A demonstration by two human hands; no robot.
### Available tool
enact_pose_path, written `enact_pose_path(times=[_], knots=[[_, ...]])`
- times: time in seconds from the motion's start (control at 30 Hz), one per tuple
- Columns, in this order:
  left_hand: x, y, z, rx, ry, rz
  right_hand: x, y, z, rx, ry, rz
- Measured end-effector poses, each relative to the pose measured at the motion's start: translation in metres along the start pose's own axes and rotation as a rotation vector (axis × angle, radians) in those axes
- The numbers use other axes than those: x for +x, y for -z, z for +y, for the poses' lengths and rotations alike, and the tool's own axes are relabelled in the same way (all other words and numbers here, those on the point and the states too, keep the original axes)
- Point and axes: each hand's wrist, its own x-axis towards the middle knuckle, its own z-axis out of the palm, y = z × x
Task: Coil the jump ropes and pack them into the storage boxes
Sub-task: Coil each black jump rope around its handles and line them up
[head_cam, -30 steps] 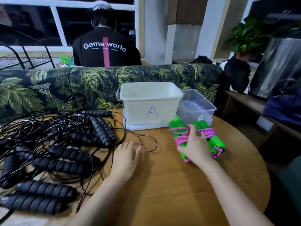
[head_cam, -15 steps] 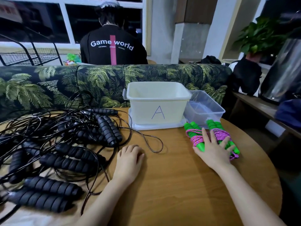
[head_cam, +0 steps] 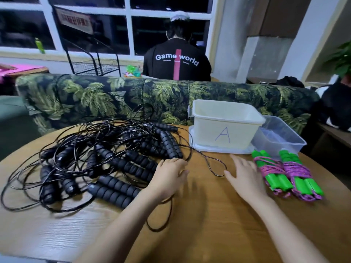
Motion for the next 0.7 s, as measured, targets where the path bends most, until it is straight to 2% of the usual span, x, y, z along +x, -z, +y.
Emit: enact_pose_path(times=[0.13,0.27,0.37,0.47,0.63,0.7], knots=[[0.005,0.018,-0.026,0.166,0.028,0.074,0.013,-0.013,-0.073,0.223,0.114,-0.114],[0.017,0.021,-0.062,0.425,0.103,0.078,0.05,-0.034,-0.122,0.377,0.116,-0.209],[0.02,0.014,-0.081,0.505,0.125,0.008,0.08,-0.053,-0.144,0.376,0.041,-0.304],[0.017,0.007,-0.088,0.504,0.105,0.035,0.101,-0.068,-0.157,0.287,0.009,-0.383],[0.015,0.004,-0.096,0.502,0.08,0.087,0.113,-0.06,-0.148,0.304,0.042,-0.226],[0.014,0.006,-0.097,0.493,0.051,0.118,0.102,-0.043,-0.131,0.59,0.02,-0.237]])
